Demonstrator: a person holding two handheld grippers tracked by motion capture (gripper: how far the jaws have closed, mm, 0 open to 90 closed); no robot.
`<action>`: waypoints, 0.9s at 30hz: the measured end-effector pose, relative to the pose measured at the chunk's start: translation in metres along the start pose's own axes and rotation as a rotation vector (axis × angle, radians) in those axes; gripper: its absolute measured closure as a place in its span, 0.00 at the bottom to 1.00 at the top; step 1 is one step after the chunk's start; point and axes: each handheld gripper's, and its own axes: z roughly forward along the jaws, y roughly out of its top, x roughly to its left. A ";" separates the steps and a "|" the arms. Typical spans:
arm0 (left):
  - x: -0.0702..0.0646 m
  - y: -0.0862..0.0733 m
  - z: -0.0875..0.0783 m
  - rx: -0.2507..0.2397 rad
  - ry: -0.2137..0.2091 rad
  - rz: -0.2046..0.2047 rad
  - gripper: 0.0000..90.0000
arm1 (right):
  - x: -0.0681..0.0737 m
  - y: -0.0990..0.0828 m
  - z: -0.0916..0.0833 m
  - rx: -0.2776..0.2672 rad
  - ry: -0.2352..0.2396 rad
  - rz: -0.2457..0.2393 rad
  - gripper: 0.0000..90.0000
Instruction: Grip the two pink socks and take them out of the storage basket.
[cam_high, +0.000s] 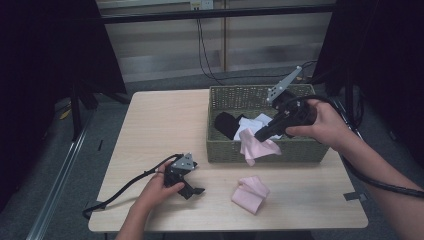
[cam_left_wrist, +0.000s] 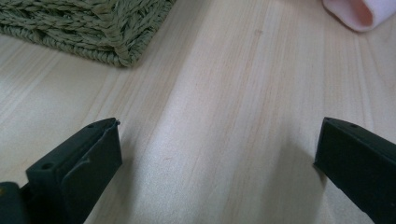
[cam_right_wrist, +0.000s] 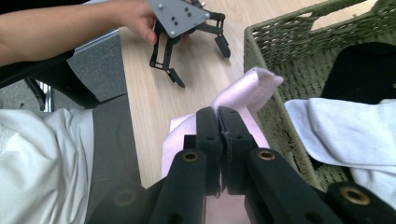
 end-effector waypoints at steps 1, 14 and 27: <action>0.000 0.000 0.000 0.002 0.000 0.001 0.00 | 0.000 0.000 0.003 0.004 0.006 -0.002 0.98; 0.000 0.000 0.000 0.002 0.000 0.001 0.00 | 0.002 -0.001 0.034 0.048 0.036 -0.012 0.97; 0.000 0.000 0.000 0.002 -0.001 0.002 0.00 | 0.002 -0.004 0.060 0.082 0.044 -0.016 0.97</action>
